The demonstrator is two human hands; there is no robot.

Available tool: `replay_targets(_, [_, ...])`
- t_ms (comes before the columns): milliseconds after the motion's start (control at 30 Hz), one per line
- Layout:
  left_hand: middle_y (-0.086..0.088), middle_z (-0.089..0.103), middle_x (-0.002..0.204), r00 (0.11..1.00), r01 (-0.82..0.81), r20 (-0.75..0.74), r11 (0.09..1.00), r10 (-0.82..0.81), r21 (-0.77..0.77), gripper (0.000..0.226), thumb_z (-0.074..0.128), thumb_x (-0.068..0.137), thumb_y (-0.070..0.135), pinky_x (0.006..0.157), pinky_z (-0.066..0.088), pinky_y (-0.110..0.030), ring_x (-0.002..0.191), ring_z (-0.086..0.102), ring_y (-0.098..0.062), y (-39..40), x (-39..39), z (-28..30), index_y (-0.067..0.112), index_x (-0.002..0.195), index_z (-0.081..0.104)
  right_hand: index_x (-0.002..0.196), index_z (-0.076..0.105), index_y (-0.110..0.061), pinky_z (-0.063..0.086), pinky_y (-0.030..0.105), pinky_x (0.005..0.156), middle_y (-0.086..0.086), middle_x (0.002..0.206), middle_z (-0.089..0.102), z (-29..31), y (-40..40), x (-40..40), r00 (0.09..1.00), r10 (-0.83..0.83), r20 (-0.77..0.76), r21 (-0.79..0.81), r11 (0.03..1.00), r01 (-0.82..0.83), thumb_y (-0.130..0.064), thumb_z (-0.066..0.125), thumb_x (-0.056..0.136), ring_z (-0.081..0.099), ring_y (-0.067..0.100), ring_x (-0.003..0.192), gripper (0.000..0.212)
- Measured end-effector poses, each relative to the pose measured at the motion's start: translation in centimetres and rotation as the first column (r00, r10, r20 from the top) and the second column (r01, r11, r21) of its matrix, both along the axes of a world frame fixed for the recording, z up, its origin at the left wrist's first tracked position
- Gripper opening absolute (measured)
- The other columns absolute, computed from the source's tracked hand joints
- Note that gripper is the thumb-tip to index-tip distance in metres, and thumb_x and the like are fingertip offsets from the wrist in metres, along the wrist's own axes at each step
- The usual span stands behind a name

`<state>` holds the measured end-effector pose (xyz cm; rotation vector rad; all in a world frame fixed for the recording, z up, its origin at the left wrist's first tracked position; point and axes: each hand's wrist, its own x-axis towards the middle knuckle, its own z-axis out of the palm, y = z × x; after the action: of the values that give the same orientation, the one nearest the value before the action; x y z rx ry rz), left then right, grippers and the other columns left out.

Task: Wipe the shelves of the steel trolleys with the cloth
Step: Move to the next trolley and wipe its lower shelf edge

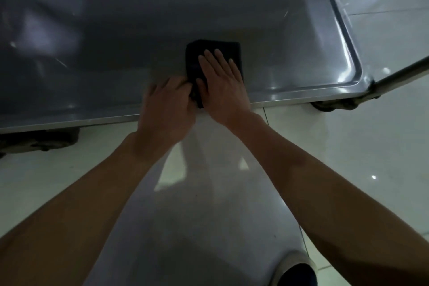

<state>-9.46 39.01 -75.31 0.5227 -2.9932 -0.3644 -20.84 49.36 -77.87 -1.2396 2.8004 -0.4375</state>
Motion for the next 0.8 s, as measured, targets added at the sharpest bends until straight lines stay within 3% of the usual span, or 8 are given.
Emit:
replay_targets(167, [-0.007,0.060,0.123,0.997,0.046,-0.066,0.998,-0.043,0.049,0.051,0.028,0.085,0.031,0.095,0.044,-0.045,0.118,0.053,-0.029,3.4,-3.4,-0.6,0.012,0.110,0.068,0.156,0.028,-0.017,0.004,0.040,0.125,0.009,0.166,0.013,-0.1,5.0,-5.0,0.995,-0.099,0.017,-0.001,0.995,0.099,-0.031,0.035,0.105,0.001,0.027,0.154,0.053])
replay_targets(367, [-0.006,0.058,0.130,0.993,0.103,-0.064,0.993,-0.099,0.057,0.034,0.050,0.091,0.022,0.096,0.042,-0.045,0.126,0.050,-0.028,8.5,-8.9,-1.3,0.015,0.121,0.065,0.156,0.028,-0.020,0.003,0.039,0.124,0.007,0.166,0.013,0.0,11.6,-10.1,0.979,-0.203,0.014,-0.001,0.979,0.203,-0.033,0.035,0.106,0.002,0.025,0.154,0.052])
replay_targets(633, [-0.001,0.054,0.135,0.980,0.195,-0.047,0.981,-0.195,0.007,0.034,0.049,0.092,0.030,0.100,0.038,-0.042,0.130,0.043,-0.023,14.1,-14.0,-1.2,0.019,0.121,0.063,0.154,0.035,-0.017,0.007,0.042,0.123,0.009,0.165,0.021,0.5,19.7,-15.7,0.918,-0.395,-0.031,-0.017,0.919,0.394,-0.029,0.036,0.107,0.010,0.029,0.153,0.049])
replay_targets(800, [0.004,0.056,0.127,0.984,0.171,-0.049,0.984,-0.173,-0.050,0.032,0.044,0.093,0.034,0.093,0.035,-0.042,0.121,0.047,-0.022,14.9,-14.8,-1.6,0.024,0.115,0.064,0.154,0.033,-0.017,0.012,0.046,0.124,0.010,0.165,0.020,0.4,21.3,-17.3,0.915,-0.399,-0.057,0.020,0.916,0.401,-0.029,0.035,0.106,0.009,0.030,0.153,0.049])
